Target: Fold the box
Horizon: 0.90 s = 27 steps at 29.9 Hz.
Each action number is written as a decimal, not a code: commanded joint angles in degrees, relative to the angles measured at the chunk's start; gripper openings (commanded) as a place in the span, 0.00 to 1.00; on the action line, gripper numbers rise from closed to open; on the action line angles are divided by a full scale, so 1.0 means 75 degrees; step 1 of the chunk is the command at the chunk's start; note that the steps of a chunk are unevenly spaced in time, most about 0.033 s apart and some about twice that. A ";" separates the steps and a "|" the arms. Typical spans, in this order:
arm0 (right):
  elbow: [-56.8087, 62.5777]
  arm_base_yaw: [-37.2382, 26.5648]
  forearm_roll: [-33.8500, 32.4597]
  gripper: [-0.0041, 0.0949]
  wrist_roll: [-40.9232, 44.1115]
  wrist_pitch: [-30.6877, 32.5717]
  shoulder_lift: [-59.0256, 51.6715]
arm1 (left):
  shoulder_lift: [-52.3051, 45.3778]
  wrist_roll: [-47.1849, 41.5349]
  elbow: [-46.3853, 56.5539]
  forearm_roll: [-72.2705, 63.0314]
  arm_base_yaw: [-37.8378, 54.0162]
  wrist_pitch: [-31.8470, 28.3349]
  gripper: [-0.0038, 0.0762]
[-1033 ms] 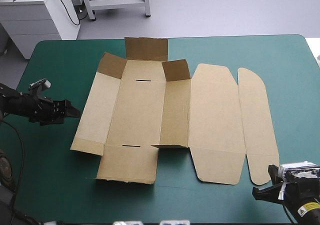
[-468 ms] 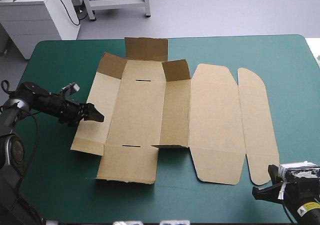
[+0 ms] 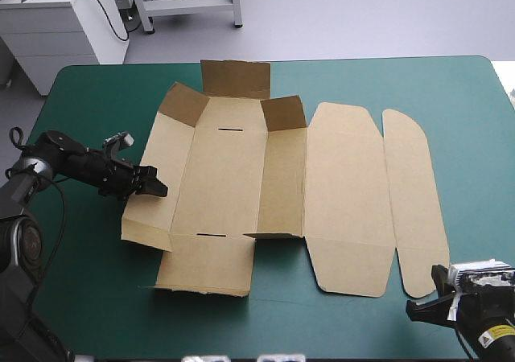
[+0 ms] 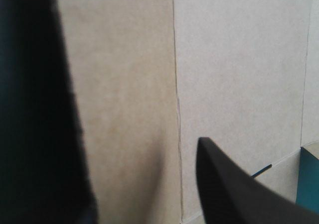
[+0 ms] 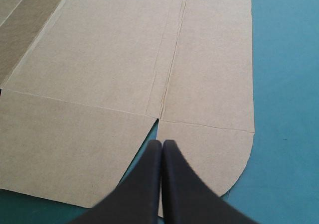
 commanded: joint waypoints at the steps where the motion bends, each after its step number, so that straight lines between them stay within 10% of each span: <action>1: -0.0189 -0.0056 0.0061 0.02 -0.0025 -0.0563 0.0156 | -0.0320 0.0020 -0.0201 -0.0398 -0.0054 0.0067 0.11; 27: -0.0189 -0.0056 0.0061 0.02 -0.0025 -0.0563 0.0184 | -0.0998 0.2024 -0.2629 0.1409 -0.1655 -0.0403 0.04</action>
